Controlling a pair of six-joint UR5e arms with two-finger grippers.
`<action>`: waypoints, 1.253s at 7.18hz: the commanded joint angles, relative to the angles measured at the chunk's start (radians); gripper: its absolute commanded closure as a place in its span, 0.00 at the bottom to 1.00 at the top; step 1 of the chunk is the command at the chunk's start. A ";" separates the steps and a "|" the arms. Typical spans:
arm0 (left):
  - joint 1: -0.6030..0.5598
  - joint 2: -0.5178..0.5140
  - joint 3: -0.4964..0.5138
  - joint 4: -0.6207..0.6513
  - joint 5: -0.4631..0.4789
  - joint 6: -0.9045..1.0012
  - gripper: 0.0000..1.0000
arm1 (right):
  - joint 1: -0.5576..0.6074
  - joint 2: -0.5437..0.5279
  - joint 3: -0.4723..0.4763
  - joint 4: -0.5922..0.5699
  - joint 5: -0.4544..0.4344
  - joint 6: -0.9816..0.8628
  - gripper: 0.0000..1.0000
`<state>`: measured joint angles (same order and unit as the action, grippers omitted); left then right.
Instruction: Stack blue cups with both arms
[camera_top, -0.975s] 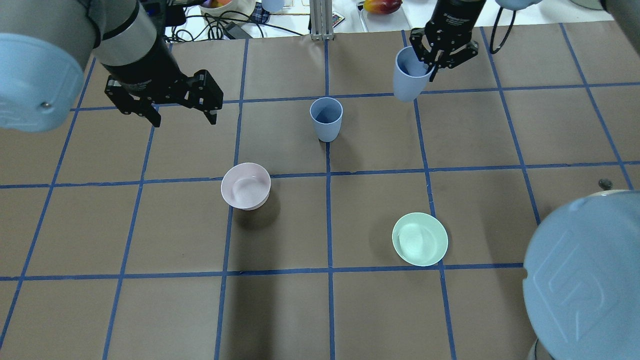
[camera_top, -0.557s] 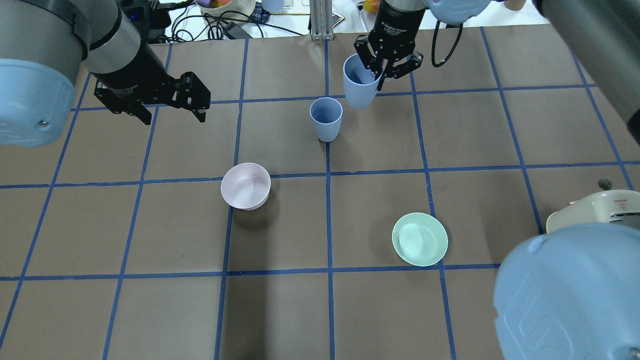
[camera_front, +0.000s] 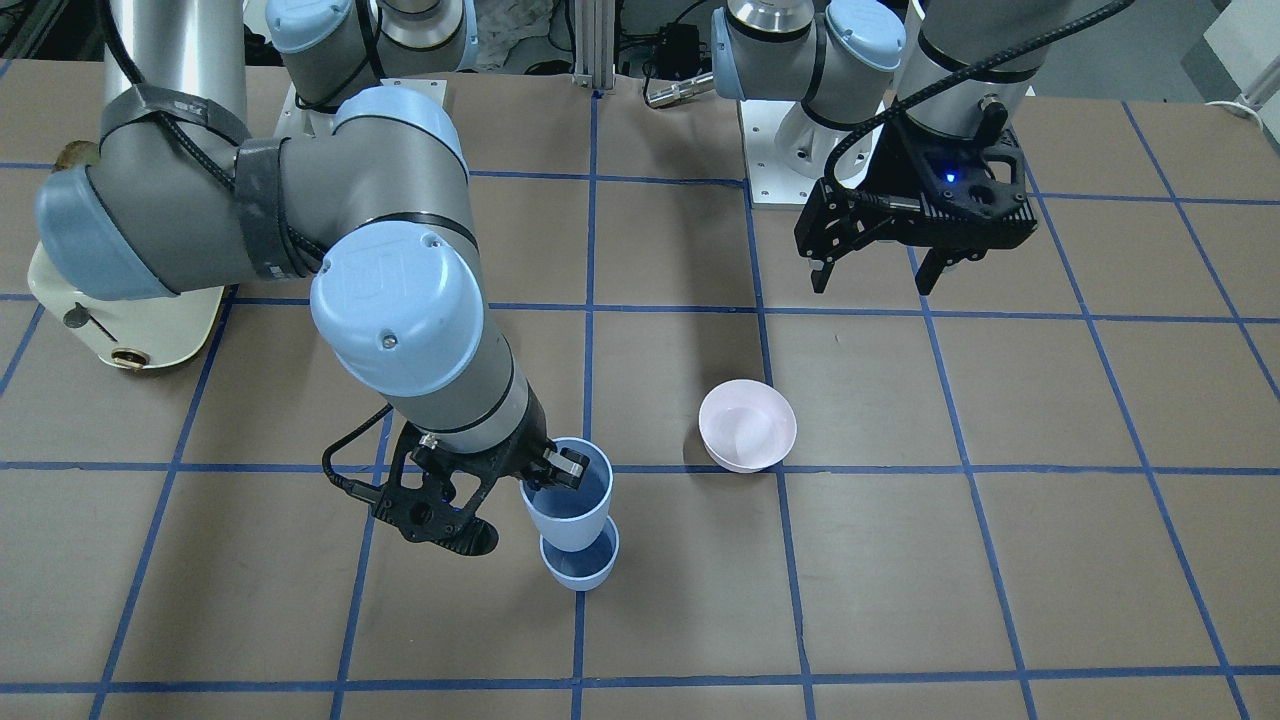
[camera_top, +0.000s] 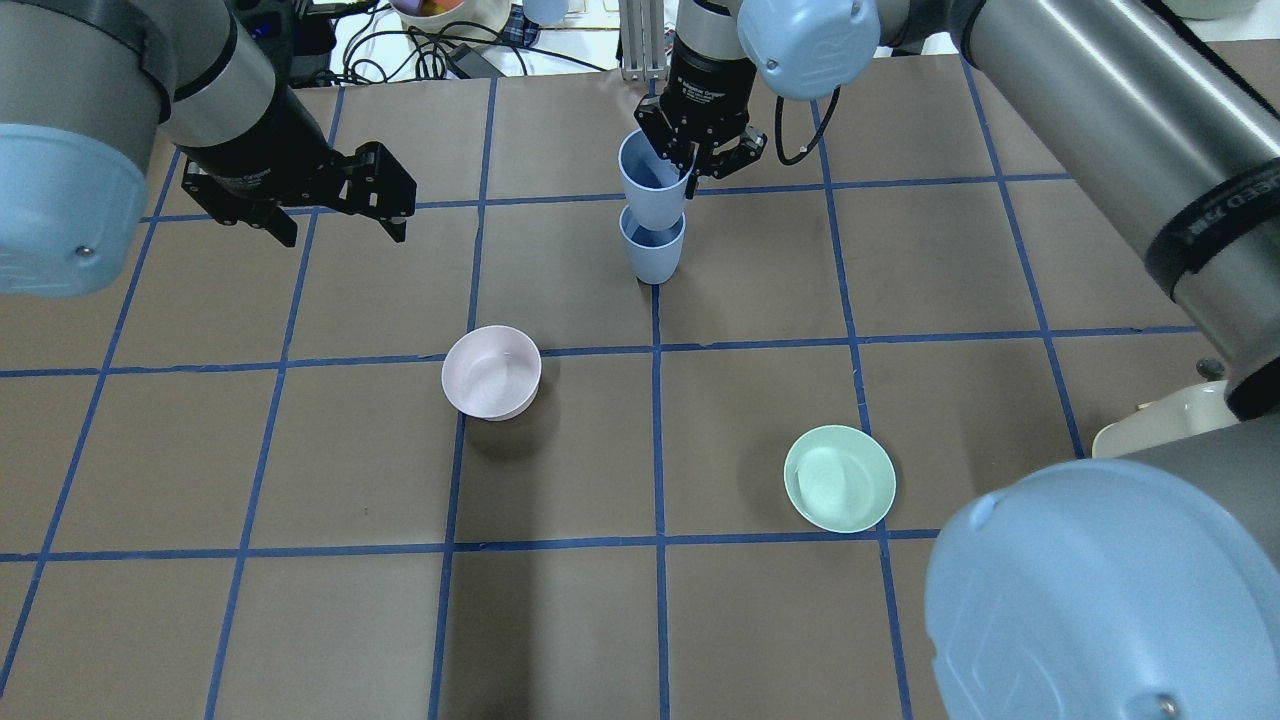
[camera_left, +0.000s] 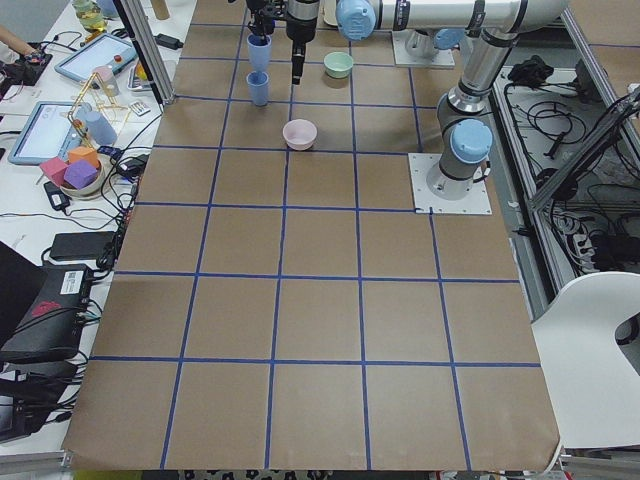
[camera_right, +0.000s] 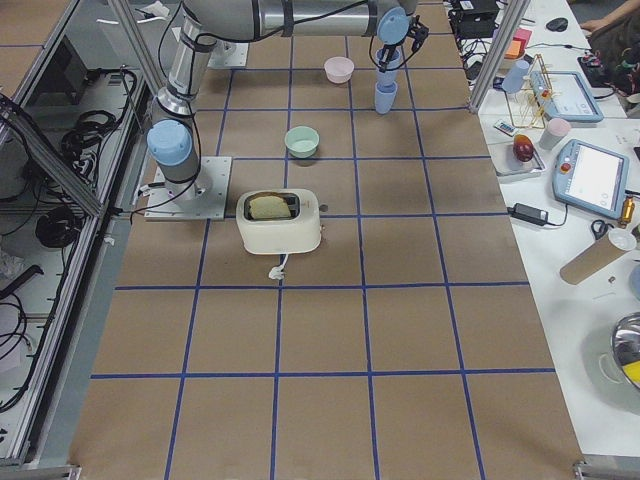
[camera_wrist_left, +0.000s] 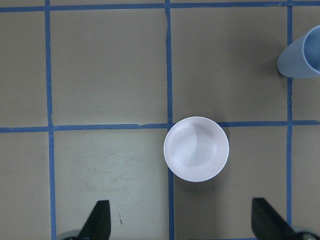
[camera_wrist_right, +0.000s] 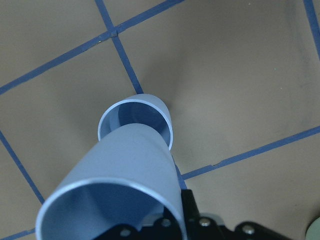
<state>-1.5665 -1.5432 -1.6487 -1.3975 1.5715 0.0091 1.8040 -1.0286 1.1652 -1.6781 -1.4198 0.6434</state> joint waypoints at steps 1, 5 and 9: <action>-0.001 -0.011 0.001 0.000 0.001 0.002 0.00 | 0.005 0.019 0.002 -0.020 -0.010 0.016 1.00; 0.000 -0.005 0.007 -0.008 0.002 0.002 0.00 | 0.005 0.036 0.002 -0.032 -0.001 0.025 1.00; -0.001 0.002 0.004 -0.011 0.002 0.000 0.00 | 0.005 0.039 0.005 -0.034 -0.002 0.019 0.22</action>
<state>-1.5675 -1.5431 -1.6452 -1.4028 1.5739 0.0093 1.8086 -0.9899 1.1693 -1.7106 -1.4230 0.6610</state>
